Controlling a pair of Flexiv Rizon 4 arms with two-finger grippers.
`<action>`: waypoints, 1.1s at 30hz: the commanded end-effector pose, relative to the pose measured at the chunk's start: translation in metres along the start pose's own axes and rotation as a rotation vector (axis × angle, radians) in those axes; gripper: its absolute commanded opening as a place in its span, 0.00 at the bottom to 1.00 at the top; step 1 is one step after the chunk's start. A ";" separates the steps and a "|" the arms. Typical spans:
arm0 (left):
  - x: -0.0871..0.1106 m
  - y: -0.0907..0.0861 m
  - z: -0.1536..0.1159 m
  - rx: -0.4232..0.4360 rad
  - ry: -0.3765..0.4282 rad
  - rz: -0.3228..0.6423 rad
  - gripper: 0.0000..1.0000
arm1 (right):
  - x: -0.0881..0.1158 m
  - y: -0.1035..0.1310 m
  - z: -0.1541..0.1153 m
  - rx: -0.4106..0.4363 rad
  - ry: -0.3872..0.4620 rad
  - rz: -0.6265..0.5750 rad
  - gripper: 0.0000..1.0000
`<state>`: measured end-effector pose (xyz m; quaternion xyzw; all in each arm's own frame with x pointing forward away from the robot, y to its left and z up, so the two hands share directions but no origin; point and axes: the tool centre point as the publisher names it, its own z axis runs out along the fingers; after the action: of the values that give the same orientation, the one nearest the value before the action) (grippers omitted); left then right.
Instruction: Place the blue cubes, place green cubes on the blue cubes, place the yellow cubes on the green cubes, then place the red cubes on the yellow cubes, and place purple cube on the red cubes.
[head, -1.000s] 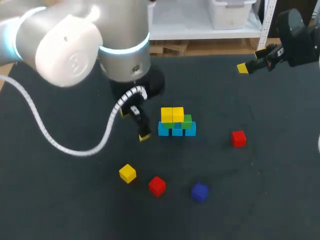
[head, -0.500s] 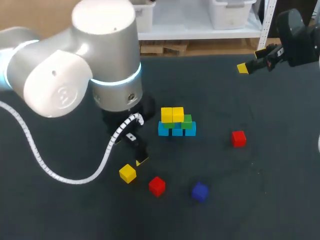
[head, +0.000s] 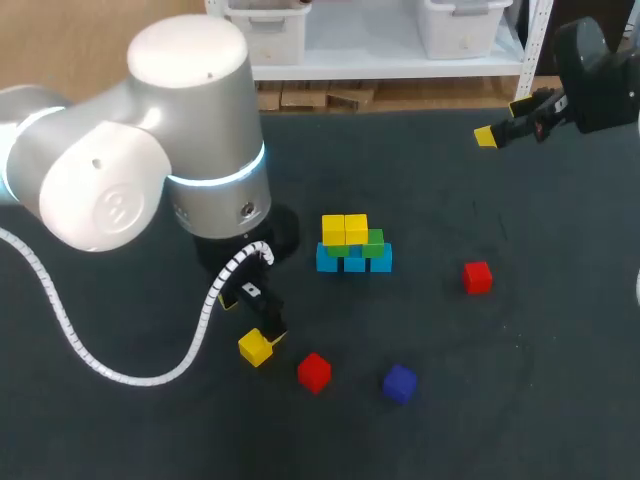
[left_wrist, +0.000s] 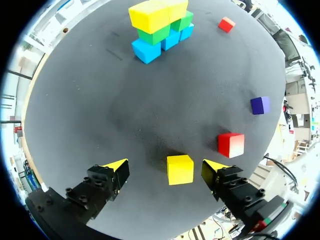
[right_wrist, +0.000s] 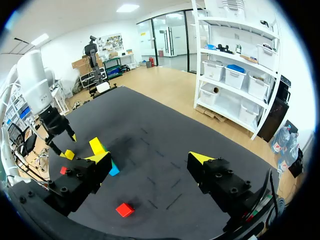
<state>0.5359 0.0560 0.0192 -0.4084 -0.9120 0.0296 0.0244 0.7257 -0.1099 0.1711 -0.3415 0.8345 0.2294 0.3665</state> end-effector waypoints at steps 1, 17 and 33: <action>-0.007 0.002 0.008 0.014 0.018 0.002 0.95 | 0.000 -0.001 0.000 -0.003 -0.002 -0.001 1.00; -0.002 0.000 0.017 0.025 0.042 -0.027 0.36 | 0.000 -0.001 0.000 -0.003 -0.002 -0.001 1.00; -0.003 -0.001 0.009 -0.015 0.060 0.007 0.00 | 0.000 -0.001 0.000 -0.003 -0.002 -0.001 1.00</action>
<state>0.5349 0.0548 0.0059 -0.4113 -0.9102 0.0132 0.0473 0.7257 -0.1099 0.1711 -0.3415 0.8345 0.2294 0.3665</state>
